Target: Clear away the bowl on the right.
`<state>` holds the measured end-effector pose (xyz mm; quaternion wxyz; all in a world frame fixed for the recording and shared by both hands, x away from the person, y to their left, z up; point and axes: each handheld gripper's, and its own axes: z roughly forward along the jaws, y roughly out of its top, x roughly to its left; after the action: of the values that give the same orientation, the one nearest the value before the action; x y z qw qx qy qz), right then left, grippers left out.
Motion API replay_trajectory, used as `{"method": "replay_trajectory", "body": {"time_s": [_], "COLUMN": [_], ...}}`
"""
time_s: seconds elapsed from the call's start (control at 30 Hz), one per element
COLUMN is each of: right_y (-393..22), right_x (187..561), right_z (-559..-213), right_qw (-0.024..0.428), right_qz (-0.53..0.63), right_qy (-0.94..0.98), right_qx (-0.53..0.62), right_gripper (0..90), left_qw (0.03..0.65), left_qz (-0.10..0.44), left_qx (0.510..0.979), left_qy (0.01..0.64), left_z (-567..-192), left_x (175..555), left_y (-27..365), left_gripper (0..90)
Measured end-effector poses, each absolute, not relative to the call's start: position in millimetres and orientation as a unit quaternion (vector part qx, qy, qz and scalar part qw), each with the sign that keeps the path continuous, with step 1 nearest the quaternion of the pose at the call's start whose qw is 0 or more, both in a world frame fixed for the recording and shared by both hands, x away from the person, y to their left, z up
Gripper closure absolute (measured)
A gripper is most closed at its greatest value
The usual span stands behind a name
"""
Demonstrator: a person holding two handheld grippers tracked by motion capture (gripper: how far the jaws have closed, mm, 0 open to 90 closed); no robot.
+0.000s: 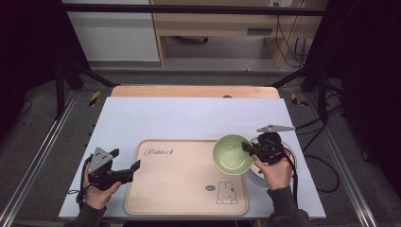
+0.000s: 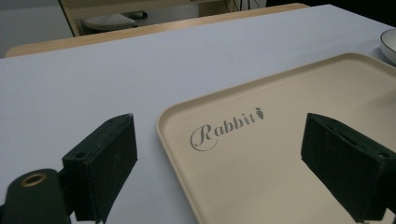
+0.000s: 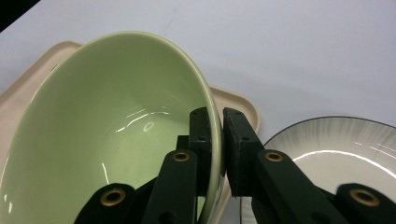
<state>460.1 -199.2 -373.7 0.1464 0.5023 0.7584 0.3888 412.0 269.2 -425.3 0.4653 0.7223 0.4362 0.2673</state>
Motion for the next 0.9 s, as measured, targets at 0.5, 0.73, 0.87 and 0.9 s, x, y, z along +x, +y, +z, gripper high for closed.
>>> {"method": "replay_trajectory", "body": {"time_s": [0.5,0.73,0.87,0.9], "right_y": [-178.0,-164.2,-158.9,-157.2], "right_x": [467.0,471.7,473.9,474.1], "right_z": [-377.8,-381.6,-384.2,-384.8], "right_qw": [0.135,0.128,0.124,0.122], "right_qz": [0.387,0.383,0.382,0.382], "right_qy": [0.772,0.78,0.783,0.783], "right_qx": [0.486,0.478,0.475,0.475], "right_gripper": [82.4,82.4,82.4,82.4], "left_qw": [0.465,0.465,0.466,0.466], "left_qz": [0.267,0.267,0.268,0.268], "left_qx": [0.722,0.722,0.722,0.722], "left_qy": [0.436,0.436,0.436,0.436], "left_z": [-425.2,-425.1,-425.0,-425.0], "left_x": [411.9,411.8,411.8,411.8], "left_y": [269.3,269.2,269.5,269.6], "left_gripper": [10.3,10.3,10.3,10.3]}}
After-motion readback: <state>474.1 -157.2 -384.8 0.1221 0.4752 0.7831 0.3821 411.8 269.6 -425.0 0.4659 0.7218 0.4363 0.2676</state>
